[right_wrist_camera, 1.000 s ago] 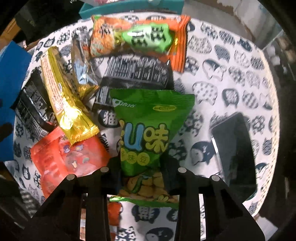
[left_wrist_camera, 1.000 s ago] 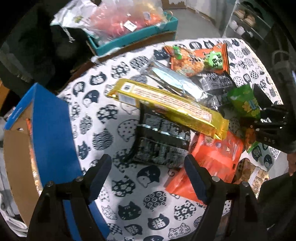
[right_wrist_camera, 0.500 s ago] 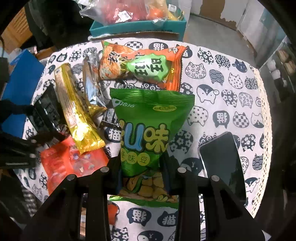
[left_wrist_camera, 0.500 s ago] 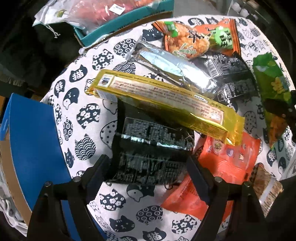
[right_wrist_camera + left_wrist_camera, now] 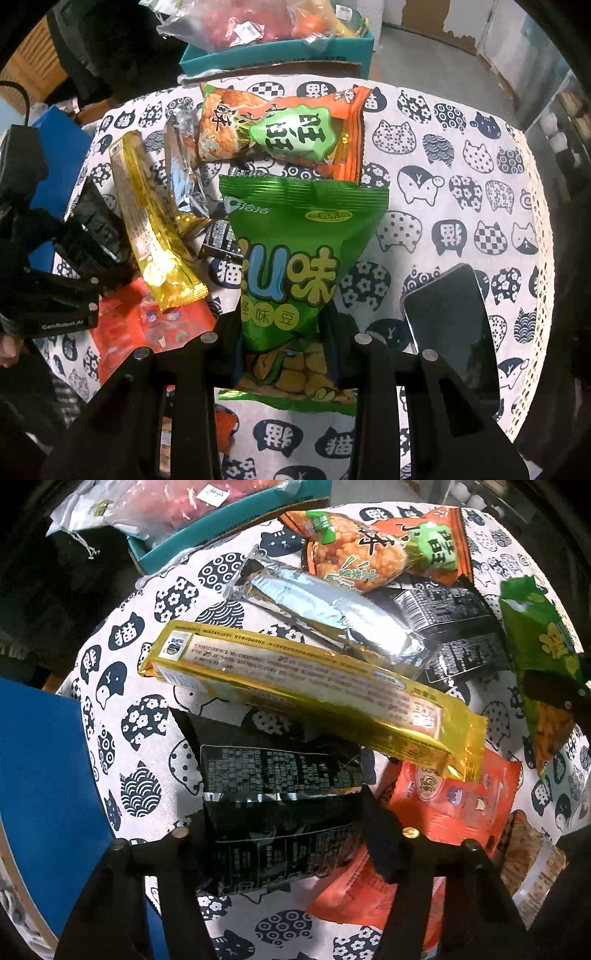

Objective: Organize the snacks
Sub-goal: 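Lift the black packet and green bag and carry both toward the cardboard box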

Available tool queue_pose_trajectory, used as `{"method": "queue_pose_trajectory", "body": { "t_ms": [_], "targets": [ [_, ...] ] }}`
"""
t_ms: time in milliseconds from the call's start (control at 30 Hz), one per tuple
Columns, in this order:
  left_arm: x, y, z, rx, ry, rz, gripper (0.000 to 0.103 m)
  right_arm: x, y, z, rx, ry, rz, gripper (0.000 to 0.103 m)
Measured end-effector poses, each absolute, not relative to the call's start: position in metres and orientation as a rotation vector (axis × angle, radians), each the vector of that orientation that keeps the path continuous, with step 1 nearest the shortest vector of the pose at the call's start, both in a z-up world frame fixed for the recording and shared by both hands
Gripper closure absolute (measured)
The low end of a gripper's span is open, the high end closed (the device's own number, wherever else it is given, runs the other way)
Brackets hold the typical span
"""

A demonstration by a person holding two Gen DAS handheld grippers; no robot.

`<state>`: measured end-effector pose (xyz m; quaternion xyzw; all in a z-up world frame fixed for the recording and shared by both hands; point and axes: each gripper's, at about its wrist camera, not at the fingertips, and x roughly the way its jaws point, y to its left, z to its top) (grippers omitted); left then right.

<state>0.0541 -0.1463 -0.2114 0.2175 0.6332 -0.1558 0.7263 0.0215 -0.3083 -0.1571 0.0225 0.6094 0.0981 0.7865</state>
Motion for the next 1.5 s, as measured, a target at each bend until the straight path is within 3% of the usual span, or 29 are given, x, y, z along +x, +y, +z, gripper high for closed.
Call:
{"method": "queue_pose_trajectory", "body": {
  "t_ms": [100, 1100, 1500],
  "targets": [
    [0.048, -0.142, -0.205, 0.482, 1.379, -0.351, 0.044, 0.021, -0.307, -0.153, 0.04, 1.307, 0.219, 0.071],
    [0.012, -0.083, -0.086, 0.439, 1.149, -0.302, 0.044, 0.03, -0.237, -0.085, -0.041, 1.159, 0.31, 0.071],
    [0.001, -0.049, -0.061, 0.388, 1.115, -0.302, 0.044, 0.035, -0.191, -0.057, -0.071, 1.116, 0.366, 0.071]
  ]
}}
